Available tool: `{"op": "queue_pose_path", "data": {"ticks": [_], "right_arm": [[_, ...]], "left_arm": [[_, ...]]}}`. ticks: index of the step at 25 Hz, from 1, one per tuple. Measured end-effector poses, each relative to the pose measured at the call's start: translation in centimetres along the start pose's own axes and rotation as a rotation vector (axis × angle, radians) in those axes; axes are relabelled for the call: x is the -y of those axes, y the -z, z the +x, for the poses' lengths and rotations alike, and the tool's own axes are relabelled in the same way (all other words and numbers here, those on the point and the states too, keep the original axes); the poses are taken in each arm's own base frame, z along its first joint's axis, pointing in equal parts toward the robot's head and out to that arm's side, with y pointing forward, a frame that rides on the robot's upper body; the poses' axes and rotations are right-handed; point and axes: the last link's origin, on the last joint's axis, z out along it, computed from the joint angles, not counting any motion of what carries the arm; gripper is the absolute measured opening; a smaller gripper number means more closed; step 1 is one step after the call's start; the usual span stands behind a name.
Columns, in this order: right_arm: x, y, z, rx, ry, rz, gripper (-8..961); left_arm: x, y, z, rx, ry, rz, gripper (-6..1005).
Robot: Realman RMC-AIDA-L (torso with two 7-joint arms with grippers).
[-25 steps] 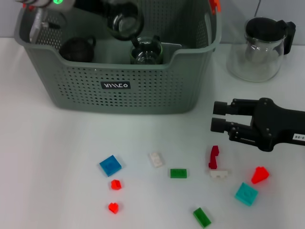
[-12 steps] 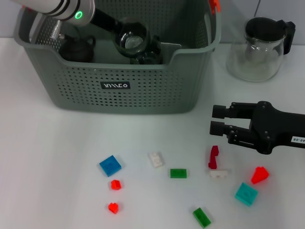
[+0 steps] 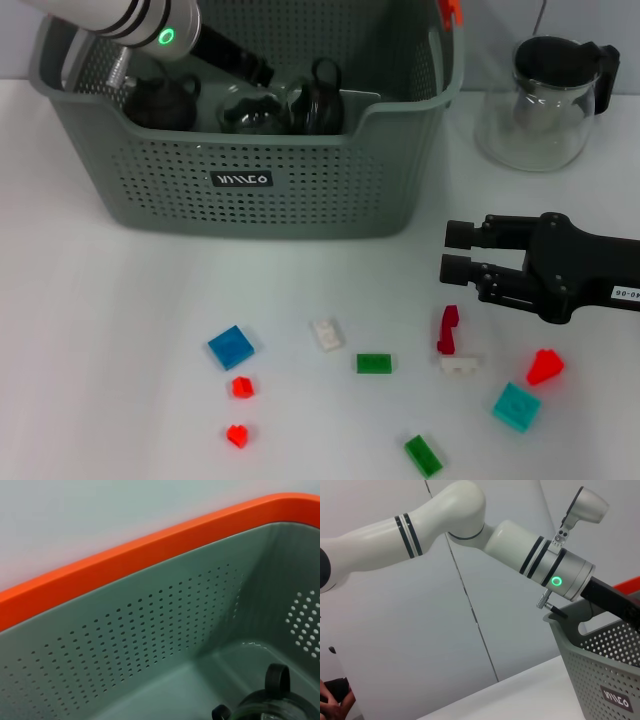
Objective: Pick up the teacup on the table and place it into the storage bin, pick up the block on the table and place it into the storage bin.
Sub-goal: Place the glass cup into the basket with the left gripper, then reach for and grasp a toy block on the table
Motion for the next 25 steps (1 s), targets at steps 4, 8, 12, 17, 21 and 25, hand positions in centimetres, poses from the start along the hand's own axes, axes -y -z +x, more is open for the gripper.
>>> {"op": "queue_pose_path", "data": {"ticks": [4, 8, 12, 17, 21, 25], "right_arm": [[0.0, 0.0, 0.0, 0.0, 0.0, -0.001, 493], [0.0, 0.0, 0.0, -0.001, 0.0, 0.001, 493], [0.0, 0.1, 0.0, -0.001, 0.0, 0.002, 493], [0.1, 0.1, 0.0, -0.002, 0.0, 0.004, 493], [0.1, 0.2, 0.0, -0.002, 0.0, 0.006, 493], [0.1, 0.1, 0.1, -0.002, -0.001, 0.006, 493]], "left_arm": [[0.3, 0.6, 0.5, -0.032, 0.014, 0.002, 369], [0.8, 2.3, 1.1, -0.115, 0.064, -0.037, 439], [1.6, 4.9, 1.4, -0.24, 0.147, -0.129, 491], [4.1, 12.0, -1.7, -0.61, 0.333, -0.511, 492], [4.6, 16.3, -7.0, -0.742, 0.314, -0.737, 488], [4.0, 18.0, -13.8, -0.725, 0.199, -0.728, 483]]}}
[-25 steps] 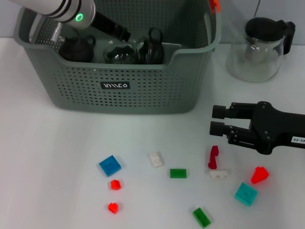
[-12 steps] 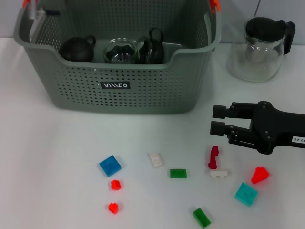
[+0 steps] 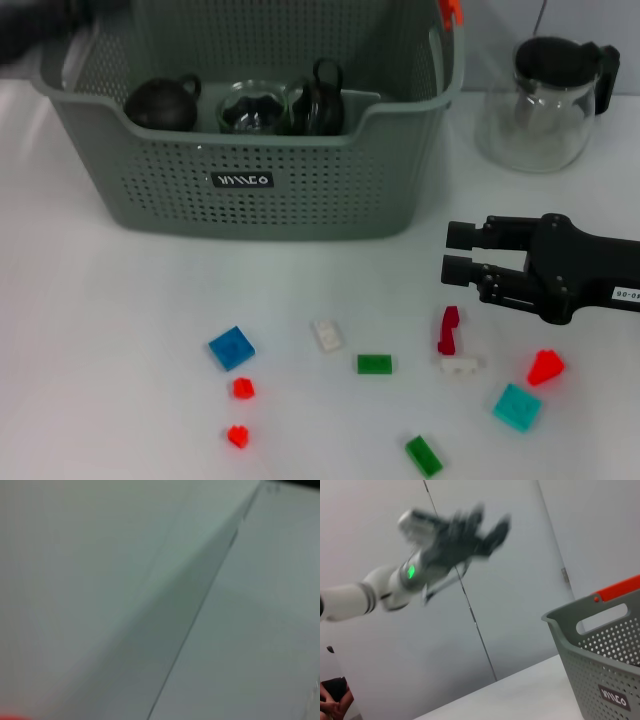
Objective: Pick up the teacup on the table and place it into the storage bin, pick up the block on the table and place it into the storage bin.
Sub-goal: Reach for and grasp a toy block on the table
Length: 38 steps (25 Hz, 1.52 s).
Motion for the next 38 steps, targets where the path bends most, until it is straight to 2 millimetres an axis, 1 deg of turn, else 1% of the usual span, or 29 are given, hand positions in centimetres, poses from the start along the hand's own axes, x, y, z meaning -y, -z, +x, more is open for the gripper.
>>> {"op": "queue_pose_path", "data": {"ticks": [1, 4, 5, 7, 10, 11, 13, 14, 19, 22, 24, 27, 32, 38], "right_arm": [[0.0, 0.0, 0.0, 0.0, 0.001, 0.0, 493], [0.0, 0.0, 0.0, 0.0, 0.002, -0.001, 493], [0.0, -0.1, 0.0, 0.0, 0.003, -0.001, 493], [0.0, -0.1, -0.1, 0.001, 0.003, -0.002, 493], [0.0, -0.2, -0.1, 0.002, 0.003, -0.002, 493], [0.1, -0.2, -0.1, 0.002, 0.003, -0.002, 493], [0.0, -0.2, -0.1, 0.003, 0.002, -0.002, 493], [0.0, -0.2, -0.1, 0.003, 0.001, -0.002, 493], [-0.1, 0.0, 0.2, 0.005, -0.005, 0.004, 493], [-0.1, 0.0, 0.4, 0.007, -0.011, 0.003, 493], [-0.1, -0.1, 0.3, 0.008, -0.014, 0.002, 493], [-0.1, -0.1, 0.3, 0.008, -0.014, 0.002, 493], [0.0, -0.1, 0.2, 0.008, -0.013, 0.002, 493], [0.0, -0.1, 0.2, 0.008, -0.011, 0.003, 493]], "left_arm": [[-0.1, 0.2, -0.8, 0.027, -0.014, 0.01, 482], [-0.5, 1.4, -5.7, 0.211, -0.09, 0.053, 479], [-0.7, 1.5, -7.4, 0.269, -0.109, 0.049, 479], [-1.1, 1.4, -10.2, 0.357, -0.137, 0.031, 479], [-1.4, 0.8, -13.5, 0.453, -0.168, 0.015, 479], [-1.3, 0.6, -14.1, 0.47, -0.188, 0.021, 479], [-0.8, 0.3, -16.4, 0.473, -0.268, 0.042, 480], [-0.8, 0.3, -16.4, 0.473, -0.268, 0.042, 480], [0.3, 0.0, -19.0, 0.43, -0.333, 0.112, 480], [0.6, -0.4, -20.6, 0.416, -0.388, 0.145, 486], [0.7, -0.6, -21.2, 0.406, -0.409, 0.159, 490], [0.7, -0.6, -21.7, 0.398, -0.405, 0.175, 518], [0.8, -0.5, -21.7, 0.39, -0.409, 0.189, 569], [1.1, -0.7, -22.8, 0.403, -0.432, 0.22, 641]]}}
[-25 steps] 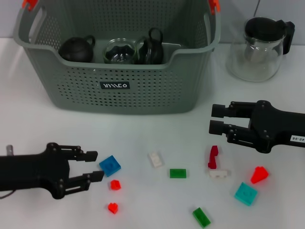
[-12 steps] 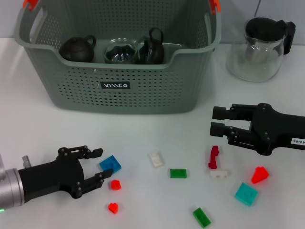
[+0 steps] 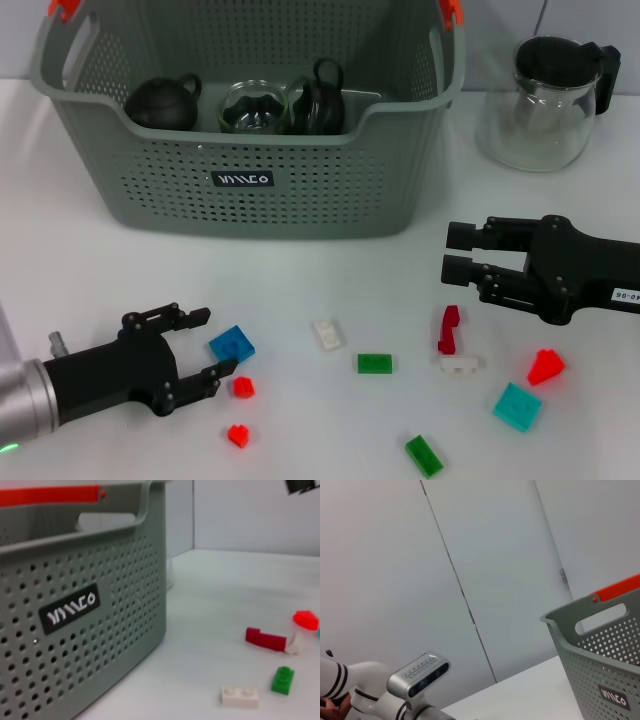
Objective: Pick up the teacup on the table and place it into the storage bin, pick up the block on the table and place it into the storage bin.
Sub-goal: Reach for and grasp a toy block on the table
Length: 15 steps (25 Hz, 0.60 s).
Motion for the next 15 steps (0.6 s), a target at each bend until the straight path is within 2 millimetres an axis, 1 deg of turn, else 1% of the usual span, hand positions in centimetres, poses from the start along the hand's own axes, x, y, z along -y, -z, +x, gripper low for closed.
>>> {"op": "queue_pose_path", "data": {"ticks": [3, 15], "right_arm": [[0.0, 0.0, 0.0, 0.0, -0.001, 0.0, 493], [-0.02, 0.03, 0.05, 0.0, -0.003, 0.001, 493]], "left_arm": [[0.05, -0.35, -0.27, 0.013, 0.008, 0.01, 677], [-0.08, -0.77, -0.48, 0.021, 0.003, 0.015, 671]]}}
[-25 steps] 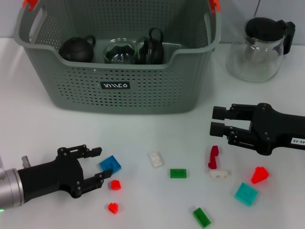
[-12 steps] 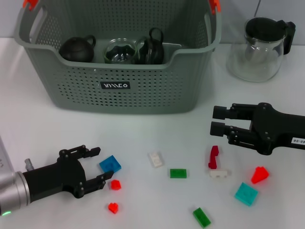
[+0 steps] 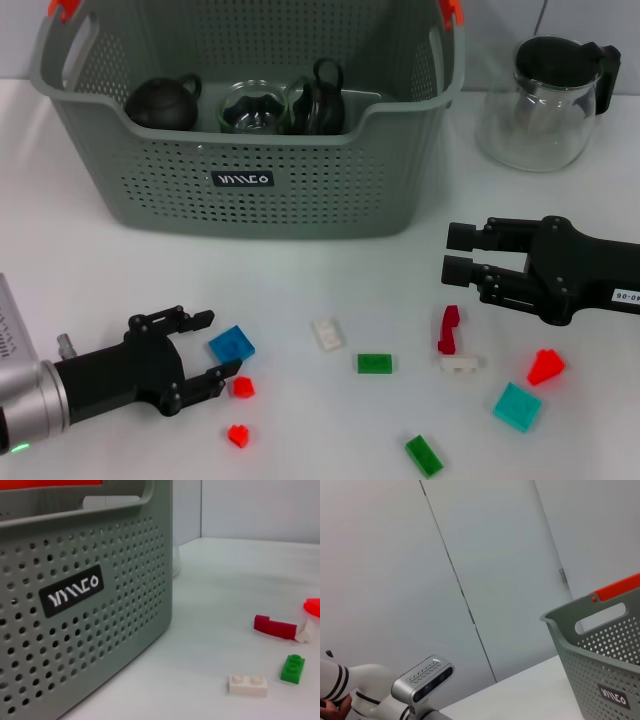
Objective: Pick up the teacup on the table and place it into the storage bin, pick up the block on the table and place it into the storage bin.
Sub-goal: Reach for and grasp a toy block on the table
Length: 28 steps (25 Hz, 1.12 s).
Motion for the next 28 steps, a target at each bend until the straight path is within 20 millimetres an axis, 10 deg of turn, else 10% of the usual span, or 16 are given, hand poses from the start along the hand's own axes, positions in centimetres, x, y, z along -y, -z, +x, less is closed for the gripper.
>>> {"op": "queue_pose_path", "data": {"ticks": [28], "right_arm": [[-0.01, 0.22, 0.09, -0.002, -0.003, 0.004, 494]], "left_arm": [[0.26, -0.56, -0.12, 0.015, -0.001, 0.013, 664]]}}
